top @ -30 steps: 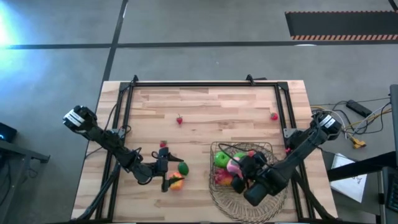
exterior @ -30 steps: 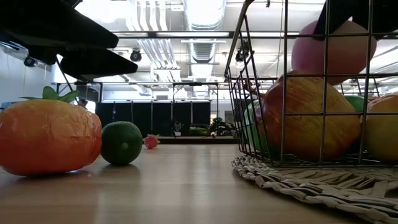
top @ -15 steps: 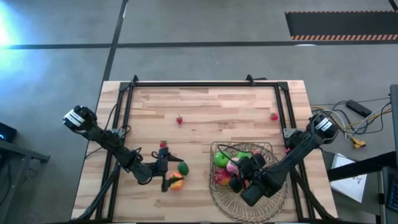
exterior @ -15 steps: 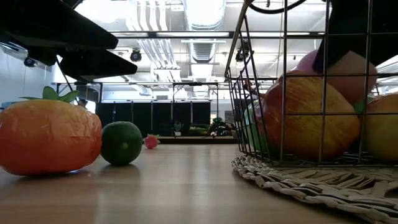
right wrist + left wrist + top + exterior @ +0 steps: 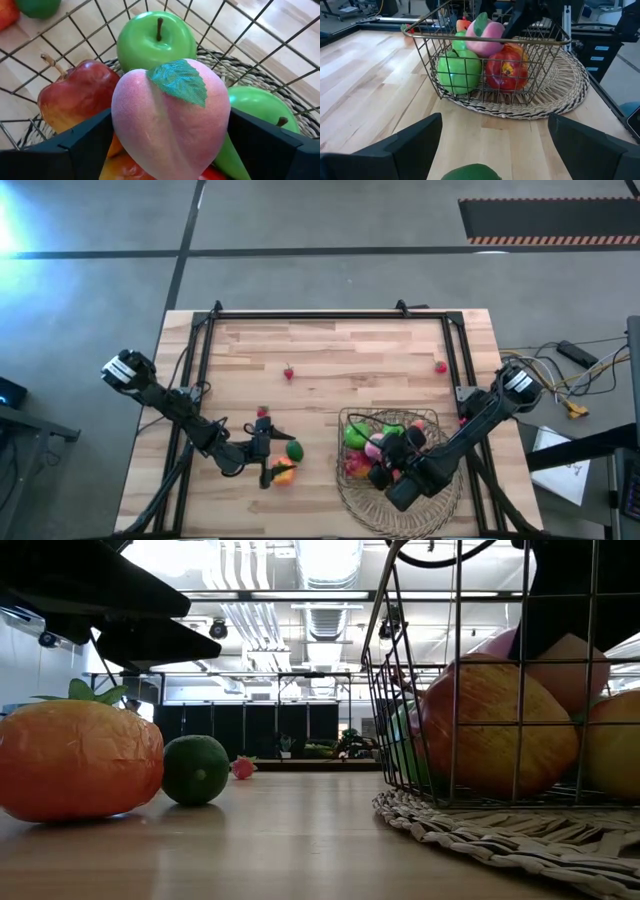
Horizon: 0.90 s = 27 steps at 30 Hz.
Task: Build produce basket
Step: Put the apricot into the wire basket
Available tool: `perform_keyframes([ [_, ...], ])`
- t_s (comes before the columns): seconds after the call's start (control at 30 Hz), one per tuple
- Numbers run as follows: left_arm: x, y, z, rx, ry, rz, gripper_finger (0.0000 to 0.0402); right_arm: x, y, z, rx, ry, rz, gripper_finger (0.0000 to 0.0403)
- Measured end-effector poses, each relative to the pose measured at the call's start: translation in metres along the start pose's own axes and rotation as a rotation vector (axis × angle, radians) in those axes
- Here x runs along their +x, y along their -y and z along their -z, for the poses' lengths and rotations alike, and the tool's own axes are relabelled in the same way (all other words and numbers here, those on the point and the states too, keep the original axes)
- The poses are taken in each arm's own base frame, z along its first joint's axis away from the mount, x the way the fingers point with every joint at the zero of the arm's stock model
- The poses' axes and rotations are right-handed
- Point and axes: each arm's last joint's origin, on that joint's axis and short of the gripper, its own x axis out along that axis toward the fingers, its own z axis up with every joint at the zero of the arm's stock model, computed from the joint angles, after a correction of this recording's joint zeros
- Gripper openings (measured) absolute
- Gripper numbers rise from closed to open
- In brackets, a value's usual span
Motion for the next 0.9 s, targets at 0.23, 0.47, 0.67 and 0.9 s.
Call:
perform_keyframes([
  [0.23,0.0,0.0,0.0,0.0,0.0,0.0,0.0348,-0.007,-0.003,-0.006,-0.057,-0.004,-0.017,0.0372],
  [0.47,0.0,0.0,0.0,0.0,0.0,0.001,0.0348,-0.016,-0.004,-0.013,-0.073,-0.025,-0.051,0.0372],
  [0.67,0.0,0.0,0.0,0.0,-0.001,0.005,0.0348,-0.012,-0.004,-0.016,-0.088,-0.043,-0.048,0.0373],
  [0.9,0.0,0.0,0.0,-0.001,-0.001,0.006,0.0348,0.0,0.0,-0.022,-0.118,-0.103,-0.032,0.0373],
])
